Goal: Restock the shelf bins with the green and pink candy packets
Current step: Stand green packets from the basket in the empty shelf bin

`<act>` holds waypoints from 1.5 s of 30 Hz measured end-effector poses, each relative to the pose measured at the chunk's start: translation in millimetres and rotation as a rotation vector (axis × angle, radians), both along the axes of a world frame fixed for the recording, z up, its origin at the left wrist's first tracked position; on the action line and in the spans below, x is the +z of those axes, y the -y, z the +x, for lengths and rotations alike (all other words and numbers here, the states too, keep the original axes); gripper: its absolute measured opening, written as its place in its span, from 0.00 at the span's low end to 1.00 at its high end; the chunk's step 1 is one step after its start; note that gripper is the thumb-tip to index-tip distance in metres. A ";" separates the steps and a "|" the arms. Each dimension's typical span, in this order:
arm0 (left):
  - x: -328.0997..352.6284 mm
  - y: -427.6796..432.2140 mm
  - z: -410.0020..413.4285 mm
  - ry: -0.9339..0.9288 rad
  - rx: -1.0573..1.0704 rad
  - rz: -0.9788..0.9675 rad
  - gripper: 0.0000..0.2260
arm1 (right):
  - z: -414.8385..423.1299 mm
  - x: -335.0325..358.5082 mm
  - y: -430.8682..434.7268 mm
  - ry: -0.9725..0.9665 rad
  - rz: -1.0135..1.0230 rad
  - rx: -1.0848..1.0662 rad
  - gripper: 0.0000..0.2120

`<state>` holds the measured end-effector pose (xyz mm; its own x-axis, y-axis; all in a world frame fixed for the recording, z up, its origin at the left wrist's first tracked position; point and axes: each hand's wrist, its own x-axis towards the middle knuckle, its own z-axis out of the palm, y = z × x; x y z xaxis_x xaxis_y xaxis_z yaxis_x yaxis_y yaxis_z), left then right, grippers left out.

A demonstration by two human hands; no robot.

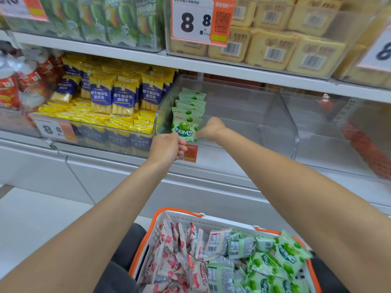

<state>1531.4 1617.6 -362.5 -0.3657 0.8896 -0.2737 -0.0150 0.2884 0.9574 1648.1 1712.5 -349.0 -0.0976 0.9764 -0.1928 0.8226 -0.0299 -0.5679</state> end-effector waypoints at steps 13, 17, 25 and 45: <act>-68.1 55.8 82.1 -0.112 -0.338 -0.284 0.11 | 132.0 -92.0 145.9 -0.101 0.304 0.171 0.08; -101.0 73.4 86.7 -0.219 -0.472 -0.412 0.09 | 190.7 -161.3 168.7 0.237 -0.292 0.342 0.10; -136.9 87.0 93.3 -0.332 -0.575 -0.471 0.09 | 229.3 -242.9 209.5 0.697 -0.408 0.536 0.22; -128.7 102.0 96.8 -0.590 -0.968 -0.224 0.26 | 194.1 -178.8 183.7 -0.123 -0.282 -0.143 0.09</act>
<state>1628.3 1515.6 -491.2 0.3195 0.8202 -0.4745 0.7377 0.0990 0.6678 1842.2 1528.8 -527.8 -0.0033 0.8918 -0.4524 0.7245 -0.3097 -0.6158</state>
